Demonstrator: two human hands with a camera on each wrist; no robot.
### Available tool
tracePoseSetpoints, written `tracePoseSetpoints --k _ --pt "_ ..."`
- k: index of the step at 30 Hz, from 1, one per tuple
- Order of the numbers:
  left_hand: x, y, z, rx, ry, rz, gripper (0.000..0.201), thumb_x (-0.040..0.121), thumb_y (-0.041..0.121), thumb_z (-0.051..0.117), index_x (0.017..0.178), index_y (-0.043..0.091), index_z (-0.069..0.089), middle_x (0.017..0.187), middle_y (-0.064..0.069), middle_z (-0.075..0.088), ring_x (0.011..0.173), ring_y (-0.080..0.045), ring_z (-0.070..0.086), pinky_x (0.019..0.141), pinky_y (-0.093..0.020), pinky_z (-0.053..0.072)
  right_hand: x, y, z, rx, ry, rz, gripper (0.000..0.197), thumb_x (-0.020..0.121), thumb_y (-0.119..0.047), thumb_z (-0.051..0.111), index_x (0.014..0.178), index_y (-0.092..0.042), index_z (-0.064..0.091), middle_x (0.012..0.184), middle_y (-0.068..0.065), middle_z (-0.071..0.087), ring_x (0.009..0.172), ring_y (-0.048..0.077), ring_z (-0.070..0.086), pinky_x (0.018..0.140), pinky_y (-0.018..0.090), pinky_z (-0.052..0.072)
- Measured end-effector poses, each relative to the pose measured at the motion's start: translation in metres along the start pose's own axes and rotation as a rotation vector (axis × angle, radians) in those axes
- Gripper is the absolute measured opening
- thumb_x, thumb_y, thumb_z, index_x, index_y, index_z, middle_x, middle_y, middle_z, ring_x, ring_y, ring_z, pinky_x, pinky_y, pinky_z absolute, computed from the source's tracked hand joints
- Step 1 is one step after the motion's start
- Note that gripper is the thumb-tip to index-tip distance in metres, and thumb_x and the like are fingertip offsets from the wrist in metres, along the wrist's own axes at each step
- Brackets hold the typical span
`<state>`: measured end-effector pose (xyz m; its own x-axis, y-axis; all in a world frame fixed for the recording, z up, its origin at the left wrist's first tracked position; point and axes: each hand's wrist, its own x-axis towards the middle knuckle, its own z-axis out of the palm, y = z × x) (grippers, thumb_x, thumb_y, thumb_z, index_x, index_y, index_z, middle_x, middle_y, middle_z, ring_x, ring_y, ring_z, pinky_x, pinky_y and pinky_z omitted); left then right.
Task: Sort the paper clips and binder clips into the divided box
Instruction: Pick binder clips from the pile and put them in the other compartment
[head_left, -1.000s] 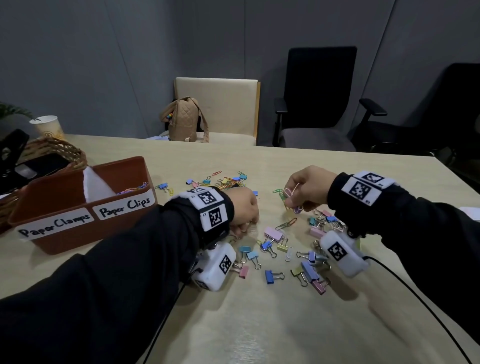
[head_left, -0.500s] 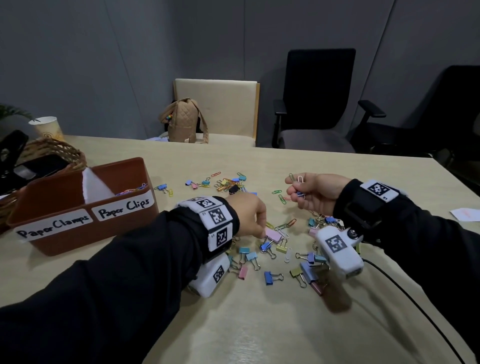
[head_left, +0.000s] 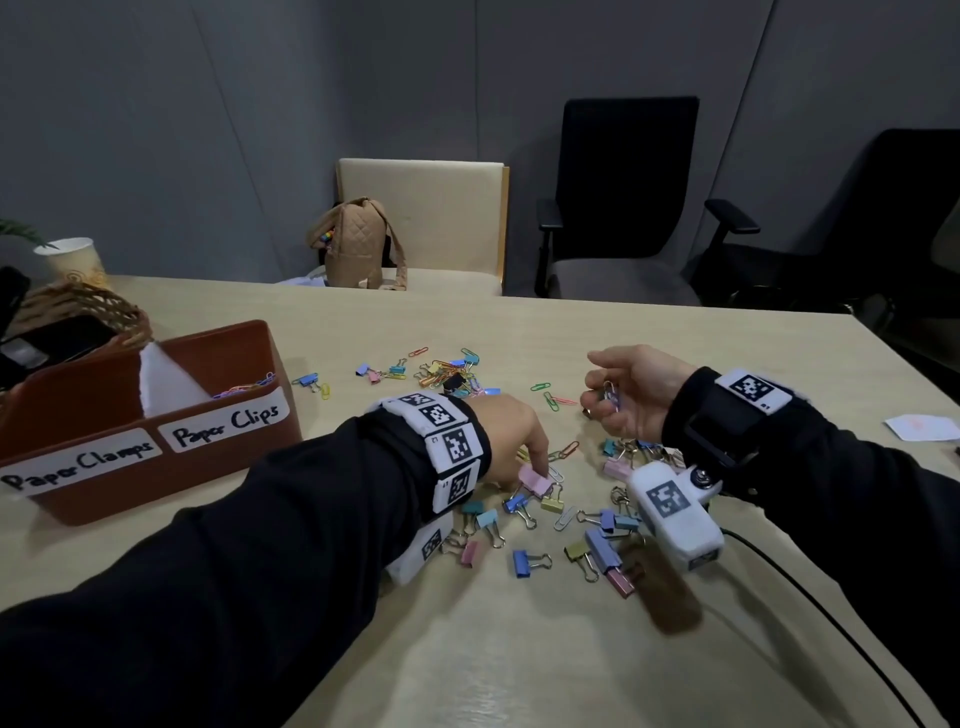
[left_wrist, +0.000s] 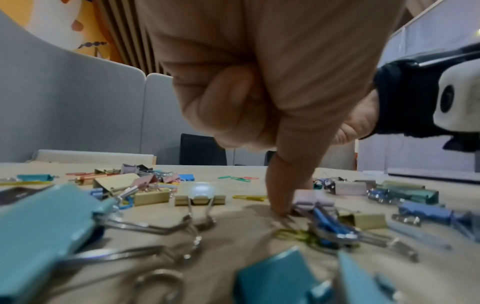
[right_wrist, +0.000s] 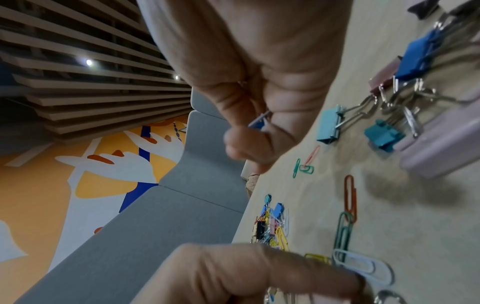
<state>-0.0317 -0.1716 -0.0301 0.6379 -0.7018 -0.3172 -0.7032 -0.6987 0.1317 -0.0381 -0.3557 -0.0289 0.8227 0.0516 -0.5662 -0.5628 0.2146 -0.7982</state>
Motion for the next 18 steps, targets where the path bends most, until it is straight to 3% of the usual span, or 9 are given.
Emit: tracePoseSetpoints --k 3,6,8,11,14,16,18 --pt "0.003 -0.001 0.004 0.014 0.019 -0.010 0.023 0.084 0.039 0.067 0.105 0.028 0.070 0.083 0.011 0.051 0.091 -0.016 0.060 0.073 -0.028 0.049 0.002 0.002 0.001 -0.139 0.073 -0.046 0.041 0.095 -0.045 0.051 0.066 -0.018 0.037 0.051 -0.004 0.032 0.034 0.007 0.025 0.031 0.015 0.020" --pt "0.003 -0.008 0.001 0.032 0.094 -0.027 0.026 0.082 0.040 0.069 0.102 0.025 0.067 0.072 0.015 0.042 0.081 -0.013 0.051 0.068 -0.026 0.041 -0.002 0.002 0.003 -0.639 0.170 -0.185 0.036 0.086 -0.041 0.066 0.067 -0.014 0.053 0.049 -0.003 0.037 0.039 0.011 0.028 0.038 0.017 0.023" --pt "-0.001 -0.017 -0.006 0.042 0.128 -0.080 0.023 0.082 0.038 0.067 0.101 0.025 0.066 0.077 0.014 0.048 0.081 -0.013 0.052 0.065 -0.025 0.039 -0.004 0.002 0.008 -1.068 0.203 -0.267 0.029 0.078 -0.036 0.076 0.070 -0.013 0.063 0.058 0.000 0.053 0.049 0.013 0.043 0.046 0.020 0.034" --pt "-0.010 -0.031 -0.012 0.075 0.100 -0.176 0.025 0.084 0.037 0.066 0.102 0.021 0.069 0.098 0.005 0.065 0.089 -0.016 0.060 0.066 -0.026 0.042 -0.005 0.003 0.023 -1.495 0.237 -0.281 0.031 0.073 -0.040 0.079 0.081 -0.011 0.068 0.084 0.002 0.068 0.081 0.019 0.062 0.063 0.027 0.045" --pt "-0.017 -0.039 -0.010 0.117 0.075 -0.215 0.034 0.087 0.041 0.062 0.113 0.019 0.064 0.113 0.003 0.064 0.102 -0.018 0.060 0.068 -0.025 0.041 -0.006 0.004 0.038 -1.745 0.211 -0.258 0.040 0.074 -0.042 0.078 0.097 -0.011 0.068 0.097 0.004 0.070 0.085 0.021 0.062 0.057 0.025 0.041" --pt "-0.020 -0.037 -0.007 0.106 0.094 -0.180 0.033 0.087 0.035 0.063 0.119 0.027 0.060 0.119 0.006 0.060 0.108 -0.016 0.057 0.074 -0.026 0.044 -0.006 0.004 0.046 -1.877 0.158 -0.248 0.037 0.077 -0.034 0.076 0.105 -0.012 0.064 0.098 0.003 0.066 0.083 0.020 0.056 0.054 0.024 0.037" --pt "-0.019 -0.030 -0.005 0.051 0.101 -0.114 0.027 0.083 0.032 0.068 0.109 0.033 0.066 0.112 0.009 0.061 0.105 -0.014 0.058 0.080 -0.028 0.049 -0.005 0.005 0.052 -1.966 0.129 -0.230 0.034 0.080 -0.027 0.074 0.110 -0.014 0.062 0.097 0.001 0.061 0.087 0.020 0.056 0.059 0.024 0.040"
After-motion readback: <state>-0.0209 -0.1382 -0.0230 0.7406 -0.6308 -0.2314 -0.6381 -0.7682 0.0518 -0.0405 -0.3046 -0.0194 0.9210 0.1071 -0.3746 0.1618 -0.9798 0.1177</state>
